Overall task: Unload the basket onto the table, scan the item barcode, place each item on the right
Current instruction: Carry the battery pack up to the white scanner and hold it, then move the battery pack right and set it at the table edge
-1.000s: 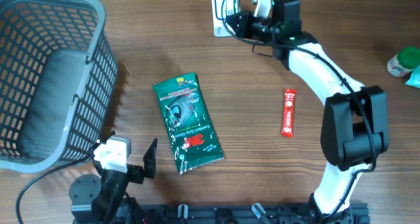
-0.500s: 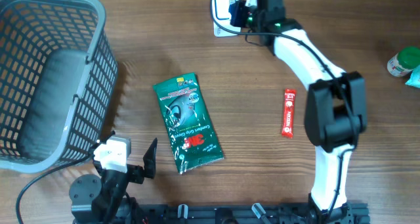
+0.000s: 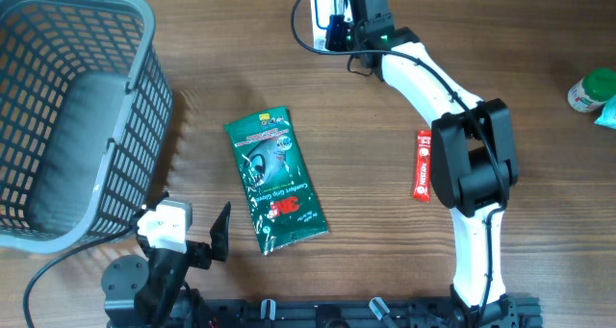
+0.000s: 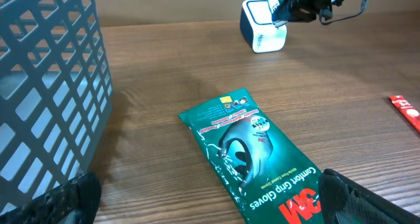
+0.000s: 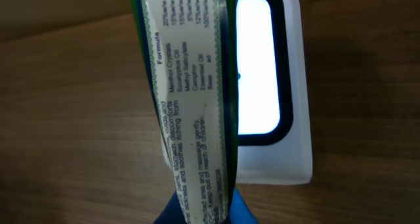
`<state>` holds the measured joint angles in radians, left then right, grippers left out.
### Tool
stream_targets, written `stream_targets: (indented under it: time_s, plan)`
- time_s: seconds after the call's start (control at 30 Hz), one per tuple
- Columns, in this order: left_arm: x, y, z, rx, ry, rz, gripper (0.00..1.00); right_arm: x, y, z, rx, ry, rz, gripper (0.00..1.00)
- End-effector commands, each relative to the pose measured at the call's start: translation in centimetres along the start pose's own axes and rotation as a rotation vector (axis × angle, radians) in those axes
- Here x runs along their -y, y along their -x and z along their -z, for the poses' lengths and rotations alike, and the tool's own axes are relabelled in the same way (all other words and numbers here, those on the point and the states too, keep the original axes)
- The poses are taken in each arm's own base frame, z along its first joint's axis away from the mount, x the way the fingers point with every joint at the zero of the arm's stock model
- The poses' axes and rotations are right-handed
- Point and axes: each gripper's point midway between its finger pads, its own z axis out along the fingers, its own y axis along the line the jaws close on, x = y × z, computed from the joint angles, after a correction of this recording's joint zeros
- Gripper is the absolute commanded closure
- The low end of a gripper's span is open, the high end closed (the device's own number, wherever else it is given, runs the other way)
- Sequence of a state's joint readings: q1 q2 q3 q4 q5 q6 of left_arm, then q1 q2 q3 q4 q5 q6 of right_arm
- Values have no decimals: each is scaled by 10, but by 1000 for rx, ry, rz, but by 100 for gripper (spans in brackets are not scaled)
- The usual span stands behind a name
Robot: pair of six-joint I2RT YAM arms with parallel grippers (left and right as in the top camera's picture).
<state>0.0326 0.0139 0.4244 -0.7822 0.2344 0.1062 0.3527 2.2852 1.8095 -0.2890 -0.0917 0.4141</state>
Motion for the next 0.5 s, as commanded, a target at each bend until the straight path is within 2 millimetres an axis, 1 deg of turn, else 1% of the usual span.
stream_targets:
  time_s: [0.0, 0.13, 0.2, 0.23, 0.3, 0.37, 0.43, 0.47]
  plan:
    - [3, -1, -1, 2, -16, 8, 0, 3, 4, -4, 9, -23, -7, 95]
    - [3, -1, -1, 2, -16, 8, 0, 1, 8, -2, 10, -12, -8, 95]
    - [3, -1, -1, 2, -16, 8, 0, -3, 14, 5, 2, 13, -16, 95]
    - [3, -1, -1, 2, -16, 8, 0, -2, 19, 10, 1, 12, -32, 95]
    - [3, -1, -1, 2, -16, 8, 0, 2, 33, 26, 9, 0, -57, 95]
    - [3, -1, -1, 2, -16, 8, 0, 11, 46, 51, 5, -24, -77, 95]
    - [3, -1, -1, 2, -16, 8, 0, 30, 51, 76, -16, -75, -106, 95]
    - [3, -1, -1, 2, -16, 8, 0, 45, 49, 90, -39, -123, -127, 95]
